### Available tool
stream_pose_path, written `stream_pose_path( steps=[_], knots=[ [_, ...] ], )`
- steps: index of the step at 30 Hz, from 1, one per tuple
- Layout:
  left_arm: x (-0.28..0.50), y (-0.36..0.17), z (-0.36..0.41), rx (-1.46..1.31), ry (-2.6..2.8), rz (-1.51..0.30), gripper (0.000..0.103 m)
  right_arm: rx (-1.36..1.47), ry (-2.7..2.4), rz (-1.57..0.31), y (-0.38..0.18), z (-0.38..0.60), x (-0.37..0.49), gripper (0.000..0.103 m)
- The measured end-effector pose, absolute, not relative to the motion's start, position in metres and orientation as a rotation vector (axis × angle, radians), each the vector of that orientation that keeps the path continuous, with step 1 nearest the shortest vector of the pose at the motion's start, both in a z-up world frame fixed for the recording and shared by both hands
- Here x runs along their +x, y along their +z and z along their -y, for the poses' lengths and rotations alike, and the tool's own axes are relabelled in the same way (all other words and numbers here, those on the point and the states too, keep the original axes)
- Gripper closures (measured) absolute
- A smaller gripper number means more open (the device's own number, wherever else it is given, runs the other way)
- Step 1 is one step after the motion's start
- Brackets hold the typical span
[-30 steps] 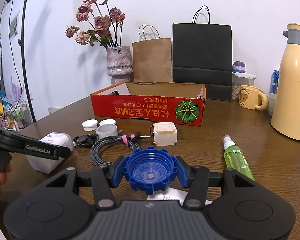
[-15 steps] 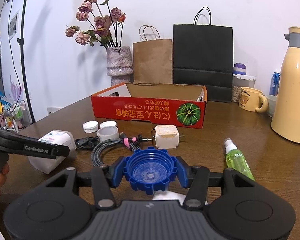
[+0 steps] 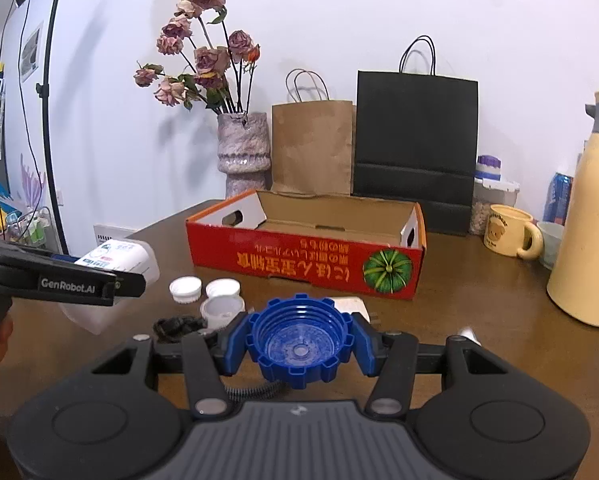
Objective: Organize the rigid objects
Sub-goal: 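Grasp the white cotton-swab container with the left tool while the right tool lifts the blue cap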
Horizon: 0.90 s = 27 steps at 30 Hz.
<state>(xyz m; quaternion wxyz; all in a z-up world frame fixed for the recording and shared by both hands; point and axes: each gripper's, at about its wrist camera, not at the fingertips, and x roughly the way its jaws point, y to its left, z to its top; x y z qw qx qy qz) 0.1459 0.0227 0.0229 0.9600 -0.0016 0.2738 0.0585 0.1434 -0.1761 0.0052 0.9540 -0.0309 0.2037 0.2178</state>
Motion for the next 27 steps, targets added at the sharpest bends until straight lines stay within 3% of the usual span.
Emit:
stream_pose_path(
  steps=[27],
  knots=[
    [0.234, 0.060, -0.025, 0.014, 0.100, -0.488, 0.037, -0.047, 0.431, -0.432, 0.042, 0.142, 0.244, 0.051]
  ],
)
